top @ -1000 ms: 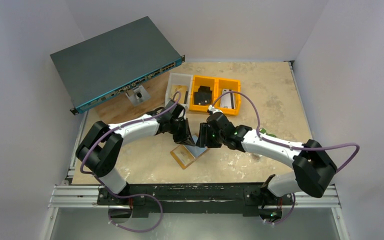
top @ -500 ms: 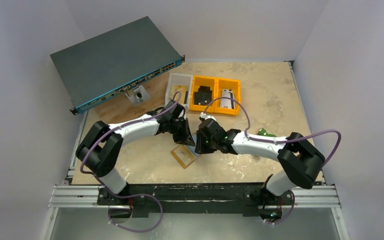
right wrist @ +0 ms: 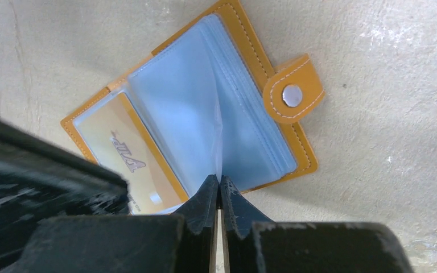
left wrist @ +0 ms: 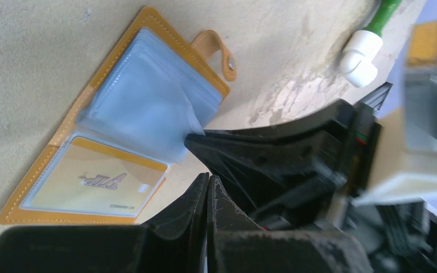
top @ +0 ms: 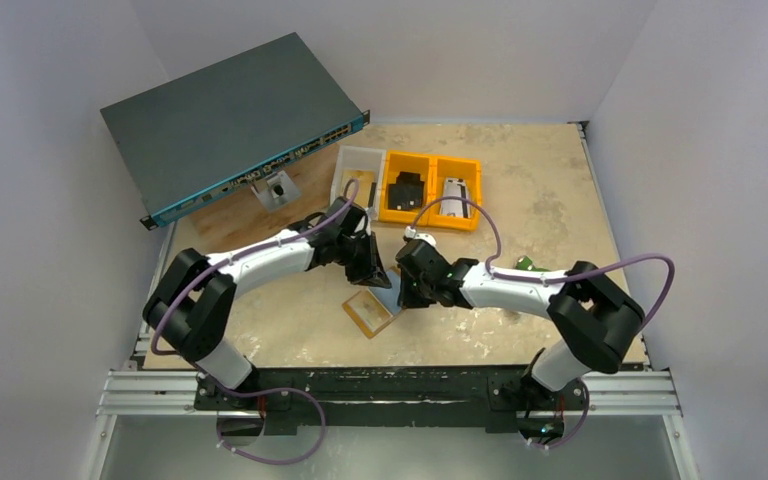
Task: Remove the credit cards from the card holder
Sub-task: Remove the credit card from the card holder.
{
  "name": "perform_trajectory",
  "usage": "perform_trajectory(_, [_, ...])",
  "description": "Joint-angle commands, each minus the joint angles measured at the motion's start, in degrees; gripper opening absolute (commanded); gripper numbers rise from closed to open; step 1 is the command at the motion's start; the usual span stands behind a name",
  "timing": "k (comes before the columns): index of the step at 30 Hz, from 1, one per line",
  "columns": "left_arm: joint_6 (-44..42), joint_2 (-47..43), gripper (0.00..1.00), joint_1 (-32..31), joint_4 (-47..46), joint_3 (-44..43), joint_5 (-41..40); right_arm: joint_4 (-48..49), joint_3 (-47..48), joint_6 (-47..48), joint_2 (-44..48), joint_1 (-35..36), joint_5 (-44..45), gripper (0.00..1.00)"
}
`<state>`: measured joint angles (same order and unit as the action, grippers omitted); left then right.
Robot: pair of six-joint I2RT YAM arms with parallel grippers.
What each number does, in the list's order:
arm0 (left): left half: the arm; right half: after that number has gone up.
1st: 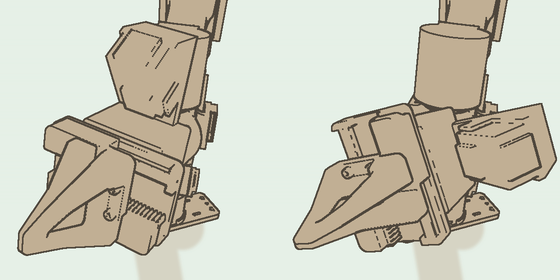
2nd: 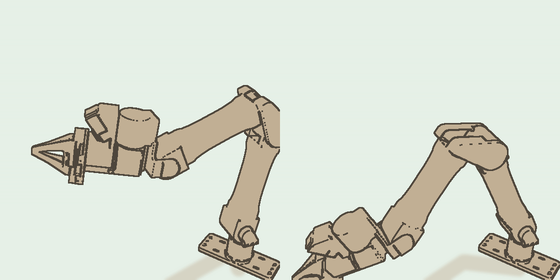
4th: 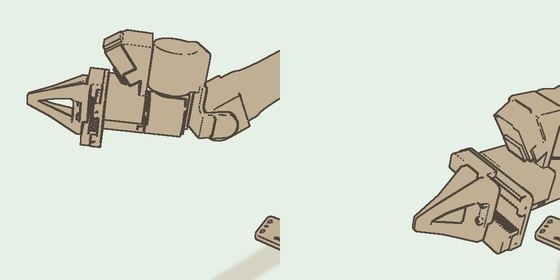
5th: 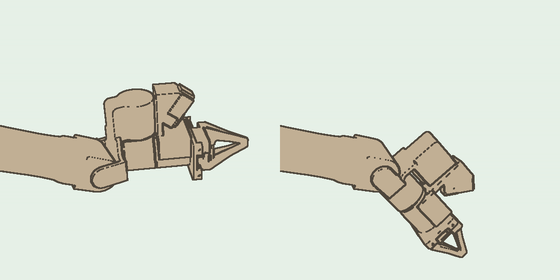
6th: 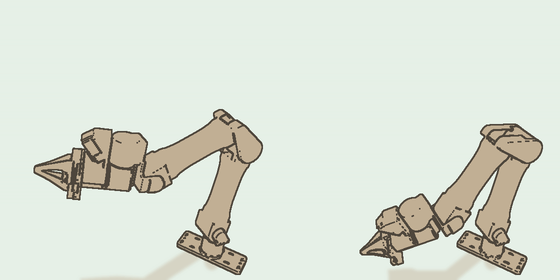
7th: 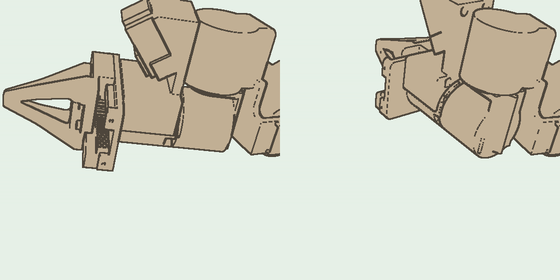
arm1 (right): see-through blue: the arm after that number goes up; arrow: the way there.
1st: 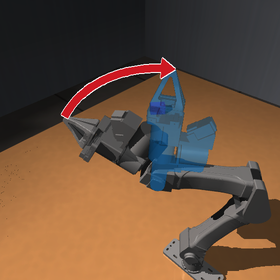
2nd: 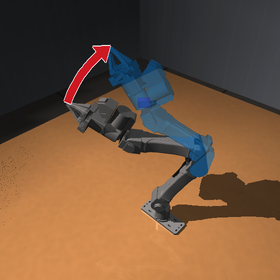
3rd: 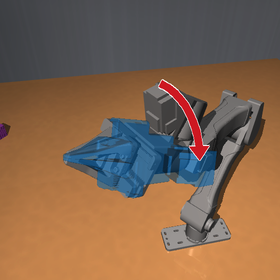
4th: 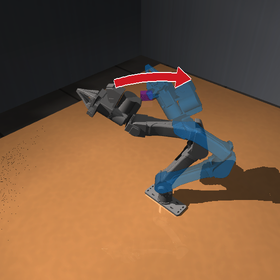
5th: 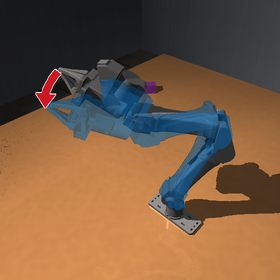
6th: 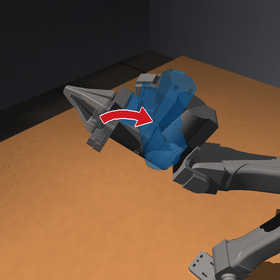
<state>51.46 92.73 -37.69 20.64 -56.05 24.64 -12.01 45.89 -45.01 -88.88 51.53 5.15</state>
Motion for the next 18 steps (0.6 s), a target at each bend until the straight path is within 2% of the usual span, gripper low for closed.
perform_trajectory(1, [-0.08, -5.55, 0.00, -0.42, -1.22, 0.28, -0.30, -0.92, -1.22, -2.48, 1.86, 0.13, 2.67, 0.00])
perform_trajectory(11, [-0.08, -11.47, 0.00, -0.36, -1.22, 7.32, -0.30, -1.31, -4.74, -9.81, 4.88, 9.19, 2.99, 0.00])
perform_trajectory(15, [-0.08, -12.88, 0.00, -0.45, -1.22, 10.62, -0.30, -2.74, -5.12, -11.69, 7.16, 10.26, 5.01, 0.00])
perform_trajectory(18, [-0.08, -14.42, 0.00, -0.45, -1.22, 13.80, -0.30, -3.30, -5.15, -12.64, 8.41, 10.25, 5.33, 0.08])
